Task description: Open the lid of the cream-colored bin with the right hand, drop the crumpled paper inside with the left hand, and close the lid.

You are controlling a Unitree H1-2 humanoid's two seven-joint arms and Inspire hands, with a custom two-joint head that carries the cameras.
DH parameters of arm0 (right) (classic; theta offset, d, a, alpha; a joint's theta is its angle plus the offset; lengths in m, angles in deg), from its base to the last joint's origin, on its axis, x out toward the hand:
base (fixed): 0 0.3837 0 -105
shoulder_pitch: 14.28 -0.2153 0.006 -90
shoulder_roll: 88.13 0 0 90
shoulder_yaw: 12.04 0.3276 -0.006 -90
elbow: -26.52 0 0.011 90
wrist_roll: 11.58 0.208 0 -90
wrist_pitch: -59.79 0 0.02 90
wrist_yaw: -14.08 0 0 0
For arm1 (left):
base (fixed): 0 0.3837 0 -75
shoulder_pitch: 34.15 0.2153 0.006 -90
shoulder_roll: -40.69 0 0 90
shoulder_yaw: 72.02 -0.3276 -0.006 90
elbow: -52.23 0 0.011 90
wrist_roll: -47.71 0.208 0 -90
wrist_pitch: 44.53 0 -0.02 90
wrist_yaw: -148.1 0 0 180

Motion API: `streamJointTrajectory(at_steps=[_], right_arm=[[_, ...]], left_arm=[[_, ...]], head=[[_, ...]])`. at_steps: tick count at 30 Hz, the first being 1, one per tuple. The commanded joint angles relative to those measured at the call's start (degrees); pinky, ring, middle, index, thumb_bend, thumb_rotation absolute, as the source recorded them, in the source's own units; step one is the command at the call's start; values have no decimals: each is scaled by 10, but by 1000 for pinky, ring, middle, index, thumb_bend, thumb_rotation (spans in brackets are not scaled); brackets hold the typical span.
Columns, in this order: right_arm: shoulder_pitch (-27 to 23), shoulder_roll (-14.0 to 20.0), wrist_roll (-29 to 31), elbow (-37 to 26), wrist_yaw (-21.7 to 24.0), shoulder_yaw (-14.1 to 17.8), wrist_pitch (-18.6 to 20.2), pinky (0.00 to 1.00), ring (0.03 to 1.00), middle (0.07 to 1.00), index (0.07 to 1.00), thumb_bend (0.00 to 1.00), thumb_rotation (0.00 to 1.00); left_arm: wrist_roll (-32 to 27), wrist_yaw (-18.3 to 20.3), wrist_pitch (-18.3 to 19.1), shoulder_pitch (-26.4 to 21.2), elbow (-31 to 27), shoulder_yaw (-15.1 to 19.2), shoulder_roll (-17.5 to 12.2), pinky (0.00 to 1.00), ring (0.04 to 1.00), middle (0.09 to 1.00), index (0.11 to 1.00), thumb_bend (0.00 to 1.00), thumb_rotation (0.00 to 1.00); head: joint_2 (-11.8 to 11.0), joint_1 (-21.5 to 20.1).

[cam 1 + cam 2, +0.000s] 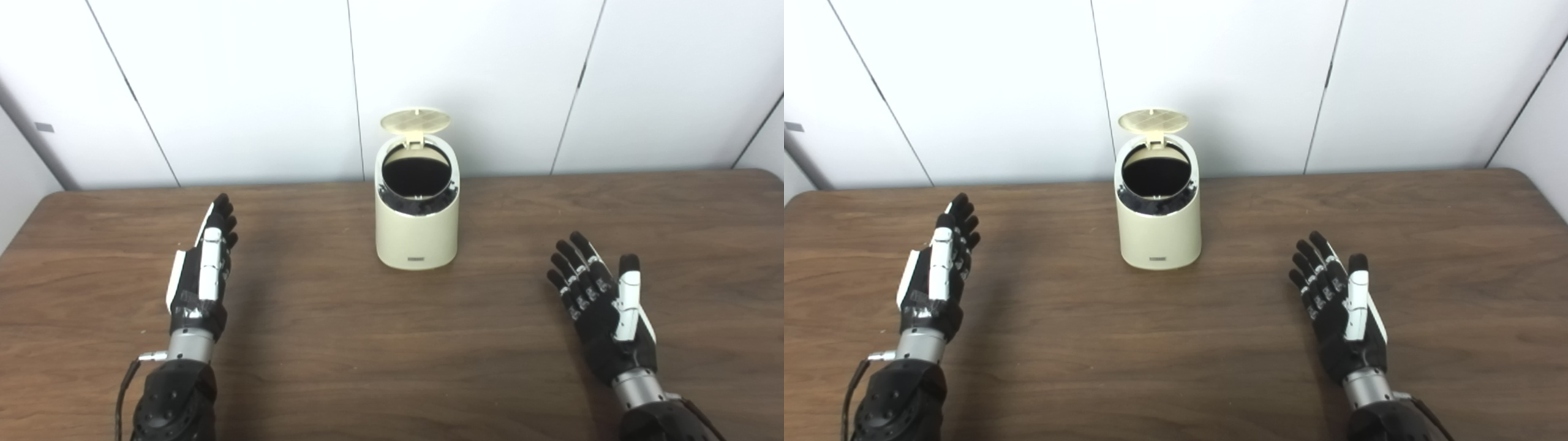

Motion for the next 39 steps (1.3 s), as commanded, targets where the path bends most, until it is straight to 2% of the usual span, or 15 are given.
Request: streamJointTrajectory(at_steps=[1,5,12,17,22,27,32,39], right_arm=[[-4,4,2,-5,8,1,-8,958,951,934,955,629,1000],[-4,6,6,-7,10,3,-7,951,949,934,952,625,1000],[-8,11,7,-3,16,8,-14,963,941,926,952,626,1000],[-13,17,9,-16,16,12,-8,959,949,927,955,642,995],[-17,30,-2,-27,17,11,-9,998,993,974,962,654,997],[-29,41,5,-30,18,16,-8,1000,1000,992,958,695,931],[-49,60,-15,-37,19,9,-6,1000,1000,982,948,668,958],[-89,67,-38,-42,9,-1,16,1000,1000,997,942,671,958]], left_arm=[[-10,-2,-28,-2,-5,4,-3,1000,991,989,1000,498,998],[-21,-2,-20,11,-8,3,1,1000,989,987,996,512,999],[-62,29,2,28,-13,-11,-7,1000,985,991,997,537,1000],[-67,22,9,34,-25,-12,6,975,962,971,976,547,1000],[-69,16,2,37,-24,-9,17,980,967,976,993,564,1000],[-68,12,-3,39,-22,-7,26,985,978,986,996,560,999],[-62,7,-19,42,-12,-11,33,989,977,987,994,549,1000],[-54,4,-38,45,8,-17,37,989,976,992,993,537,996]], head=[[0,0],[1,-1],[1,-5],[2,-11],[3,-22],[3,-33],[0,-46],[-7,-59]])
